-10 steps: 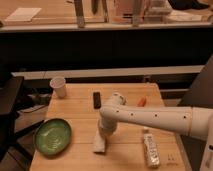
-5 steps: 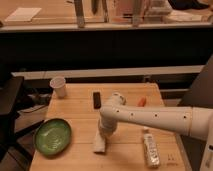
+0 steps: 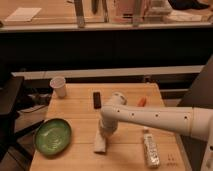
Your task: Wipe the white sponge on the table
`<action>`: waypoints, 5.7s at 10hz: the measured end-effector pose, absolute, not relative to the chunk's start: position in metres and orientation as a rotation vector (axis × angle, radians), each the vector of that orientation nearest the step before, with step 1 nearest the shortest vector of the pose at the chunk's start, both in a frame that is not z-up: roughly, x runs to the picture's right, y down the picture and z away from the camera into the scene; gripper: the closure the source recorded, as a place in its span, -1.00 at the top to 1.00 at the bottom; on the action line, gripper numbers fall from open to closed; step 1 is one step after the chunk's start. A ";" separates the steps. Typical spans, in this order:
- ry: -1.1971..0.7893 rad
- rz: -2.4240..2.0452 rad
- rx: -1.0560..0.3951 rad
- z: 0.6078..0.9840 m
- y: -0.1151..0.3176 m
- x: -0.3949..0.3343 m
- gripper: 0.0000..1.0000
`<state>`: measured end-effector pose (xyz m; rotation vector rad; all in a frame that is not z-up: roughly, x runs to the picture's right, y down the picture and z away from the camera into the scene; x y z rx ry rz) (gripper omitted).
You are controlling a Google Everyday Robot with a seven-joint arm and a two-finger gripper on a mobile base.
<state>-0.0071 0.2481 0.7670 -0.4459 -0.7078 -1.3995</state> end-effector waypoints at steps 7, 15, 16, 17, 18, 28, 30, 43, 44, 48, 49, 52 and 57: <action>-0.709 -1.411 -0.445 0.768 0.247 -0.006 -1.00; -0.708 -1.419 -0.444 0.770 0.243 0.001 -1.00; -0.708 -1.421 -0.445 0.770 0.243 0.002 -1.00; -0.708 -1.420 -0.444 0.770 0.243 0.002 -1.00; -0.707 -1.419 -0.444 0.770 0.243 0.004 -1.00; -0.707 -1.460 -0.444 0.772 0.240 0.009 -1.00; -0.706 -1.464 -0.444 0.772 0.239 0.013 -1.00; -0.703 -1.518 -0.442 0.768 0.238 0.025 -1.00; -0.703 -1.521 -0.440 0.769 0.238 0.024 -1.00; -0.705 -1.542 -0.437 0.767 0.240 0.014 -1.00; -0.703 -1.541 -0.436 0.767 0.241 0.018 -1.00; -0.704 -1.545 -0.435 0.765 0.243 0.031 -1.00; -0.703 -1.556 -0.429 0.765 0.246 0.022 -1.00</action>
